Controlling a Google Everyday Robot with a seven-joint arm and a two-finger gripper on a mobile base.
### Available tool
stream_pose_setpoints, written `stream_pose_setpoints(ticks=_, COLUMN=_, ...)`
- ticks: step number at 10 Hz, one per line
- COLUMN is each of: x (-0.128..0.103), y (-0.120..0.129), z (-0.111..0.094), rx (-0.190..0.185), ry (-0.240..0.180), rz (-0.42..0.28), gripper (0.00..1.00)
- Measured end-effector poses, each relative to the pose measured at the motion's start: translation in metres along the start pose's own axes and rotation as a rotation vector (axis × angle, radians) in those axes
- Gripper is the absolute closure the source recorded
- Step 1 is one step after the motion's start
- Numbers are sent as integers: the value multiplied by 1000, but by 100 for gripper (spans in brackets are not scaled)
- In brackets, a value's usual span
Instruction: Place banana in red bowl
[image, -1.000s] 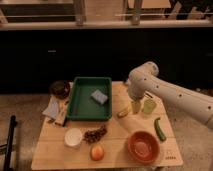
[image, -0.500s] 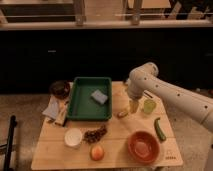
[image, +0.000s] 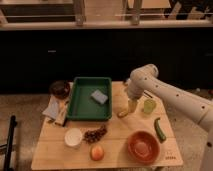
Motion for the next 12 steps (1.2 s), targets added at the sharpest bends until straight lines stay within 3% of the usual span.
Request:
stream_pose_setpoints(ticks=8, x=8, y=-2, z=33, rx=-20, ry=-84, rz=82, gripper=20)
stream_pose_setpoints(ticks=12, x=14, y=0, z=47, rx=-31, ry=-105, rz=111, gripper=20)
